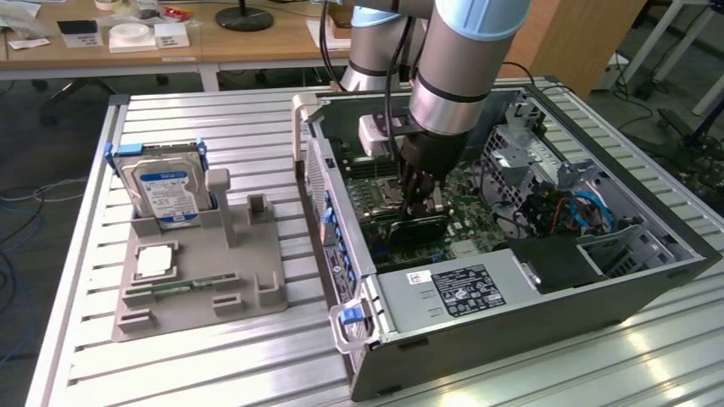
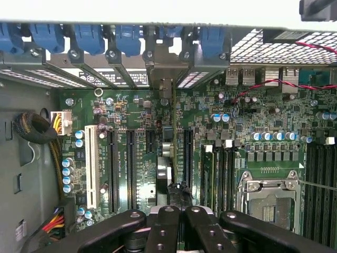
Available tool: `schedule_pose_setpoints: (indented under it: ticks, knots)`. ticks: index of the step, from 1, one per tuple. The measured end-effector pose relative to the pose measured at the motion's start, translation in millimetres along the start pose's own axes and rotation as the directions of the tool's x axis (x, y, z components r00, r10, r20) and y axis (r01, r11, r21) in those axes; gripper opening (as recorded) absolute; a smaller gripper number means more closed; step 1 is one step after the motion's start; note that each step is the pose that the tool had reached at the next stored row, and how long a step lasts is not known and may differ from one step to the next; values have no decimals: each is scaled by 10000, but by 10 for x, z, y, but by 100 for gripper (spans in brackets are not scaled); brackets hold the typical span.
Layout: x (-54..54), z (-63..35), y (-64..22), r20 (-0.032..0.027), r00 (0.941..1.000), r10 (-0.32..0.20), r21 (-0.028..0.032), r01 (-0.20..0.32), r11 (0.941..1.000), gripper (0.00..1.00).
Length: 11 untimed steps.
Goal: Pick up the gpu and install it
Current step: 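Press down on the gpu until it lock into place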
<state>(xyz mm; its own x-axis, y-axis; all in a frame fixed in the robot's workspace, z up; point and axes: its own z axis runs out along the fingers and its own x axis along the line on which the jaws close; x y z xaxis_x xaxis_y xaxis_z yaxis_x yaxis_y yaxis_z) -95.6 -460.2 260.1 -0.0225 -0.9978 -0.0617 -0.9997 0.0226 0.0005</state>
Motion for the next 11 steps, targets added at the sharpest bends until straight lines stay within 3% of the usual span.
schedule_pose_setpoints:
  ticks: [8, 11]
  knots:
    - [-1, -8, 0, 11, 10000, 1, 4, -1, 10000, 11]
    - [-4, -62, 0, 1, 10000, 1, 0, -1, 10000, 11]
